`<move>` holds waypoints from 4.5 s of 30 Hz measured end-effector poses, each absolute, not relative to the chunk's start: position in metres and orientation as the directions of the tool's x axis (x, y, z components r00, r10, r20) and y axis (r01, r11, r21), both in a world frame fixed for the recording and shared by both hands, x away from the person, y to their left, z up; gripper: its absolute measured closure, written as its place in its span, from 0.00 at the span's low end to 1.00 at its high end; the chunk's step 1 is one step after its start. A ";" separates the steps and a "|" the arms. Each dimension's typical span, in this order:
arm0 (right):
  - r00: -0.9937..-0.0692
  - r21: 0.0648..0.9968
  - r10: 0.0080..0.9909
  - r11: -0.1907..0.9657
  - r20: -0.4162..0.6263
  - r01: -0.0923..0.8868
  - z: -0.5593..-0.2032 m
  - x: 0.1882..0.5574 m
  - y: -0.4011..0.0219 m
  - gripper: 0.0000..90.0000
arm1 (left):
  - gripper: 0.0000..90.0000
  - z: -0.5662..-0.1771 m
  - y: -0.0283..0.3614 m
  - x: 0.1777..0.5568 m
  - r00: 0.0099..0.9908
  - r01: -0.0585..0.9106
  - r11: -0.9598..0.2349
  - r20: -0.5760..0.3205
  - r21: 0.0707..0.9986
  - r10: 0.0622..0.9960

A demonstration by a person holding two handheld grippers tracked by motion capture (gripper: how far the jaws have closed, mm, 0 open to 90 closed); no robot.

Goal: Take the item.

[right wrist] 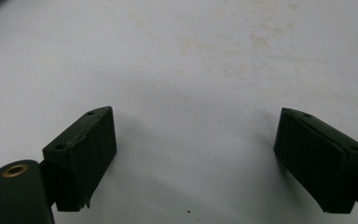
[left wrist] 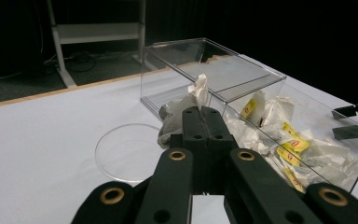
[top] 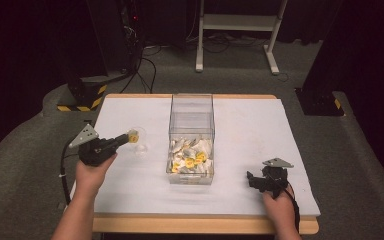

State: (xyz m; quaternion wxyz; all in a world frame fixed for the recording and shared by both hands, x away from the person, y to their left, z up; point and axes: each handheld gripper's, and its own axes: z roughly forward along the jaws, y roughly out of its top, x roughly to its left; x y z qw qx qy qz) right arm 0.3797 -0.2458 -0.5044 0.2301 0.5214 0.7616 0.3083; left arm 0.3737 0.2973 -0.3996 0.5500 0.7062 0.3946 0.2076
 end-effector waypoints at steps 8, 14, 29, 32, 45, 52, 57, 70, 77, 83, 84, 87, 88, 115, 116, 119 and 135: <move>-0.350 0.710 0.936 0.266 -0.029 0.653 -0.504 0.380 -0.246 0.14 | 1.00 -0.401 0.302 0.381 0.582 0.336 -0.090 -0.132 0.938 0.802; -0.350 0.709 0.936 0.265 -0.028 0.653 -0.504 0.380 -0.246 0.14 | 1.00 -0.404 0.305 0.387 0.563 0.350 -0.083 -0.139 0.933 0.814; -0.350 0.709 0.936 0.265 -0.028 0.653 -0.504 0.380 -0.246 0.14 | 1.00 -0.417 0.302 0.407 0.534 0.402 -0.084 -0.159 0.912 0.830; -0.350 0.709 0.936 0.265 -0.028 0.653 -0.504 0.380 -0.246 0.14 | 1.00 -0.419 0.301 0.410 0.531 0.410 -0.087 -0.160 0.908 0.832; -0.350 0.709 0.936 0.266 -0.028 0.653 -0.504 0.380 -0.246 0.14 | 1.00 -0.425 0.297 0.416 0.523 0.424 -0.099 -0.154 0.900 0.839; -0.350 0.709 0.936 0.265 -0.028 0.653 -0.504 0.380 -0.246 0.14 | 0.97 -0.423 0.297 0.414 0.524 0.410 -0.097 -0.147 0.907 0.839; -0.350 0.709 0.936 0.265 -0.028 0.653 -0.504 0.380 -0.246 0.14 | 0.60 -0.420 0.293 0.410 0.496 0.385 -0.103 -0.112 0.917 0.861; -0.349 0.710 0.937 0.265 -0.029 0.652 -0.504 0.380 -0.246 0.14 | 0.31 -0.421 0.290 0.409 0.508 0.397 -0.135 -0.094 0.908 0.856; -0.350 0.709 0.936 0.265 -0.028 0.653 -0.504 0.380 -0.246 0.14 | 0.24 -0.420 0.288 0.405 0.503 0.403 -0.142 -0.089 0.904 0.860; -0.350 0.709 0.936 0.266 -0.028 0.653 -0.504 0.380 -0.246 0.14 | 0.19 -0.418 0.289 0.401 0.496 0.404 -0.149 -0.079 0.903 0.865; -0.350 0.709 0.936 0.266 -0.028 0.653 -0.504 0.380 -0.246 0.14 | 0.18 -0.418 0.289 0.401 0.494 0.405 -0.149 -0.079 0.902 0.866; -0.350 0.709 0.936 0.266 -0.028 0.653 -0.504 0.380 -0.246 0.14 | 0.18 -0.418 0.291 0.397 0.492 0.403 -0.134 -0.091 0.906 0.866; -0.350 0.710 0.936 0.266 -0.029 0.653 -0.504 0.380 -0.246 0.14 | 0.18 -0.419 0.292 0.396 0.490 0.403 -0.134 -0.090 0.905 0.867; -0.350 0.710 0.936 0.267 -0.030 0.652 -0.504 0.380 -0.246 0.14 | 0.18 -0.451 0.307 0.383 0.484 0.486 -0.156 -0.116 0.860 0.867; -0.350 0.710 0.936 0.267 -0.030 0.652 -0.504 0.380 -0.246 0.14 | 0.19 -0.453 0.307 0.382 0.485 0.490 -0.157 -0.119 0.857 0.867; -0.350 0.710 0.936 0.266 -0.029 0.653 -0.504 0.379 -0.246 0.14 | 0.19 -0.459 0.306 0.381 0.489 0.505 -0.169 -0.120 0.847 0.864; -0.350 0.710 0.936 0.266 -0.029 0.652 -0.504 0.379 -0.246 0.14 | 0.18 -0.507 0.290 0.361 0.482 0.600 -0.258 -0.085 0.758 0.872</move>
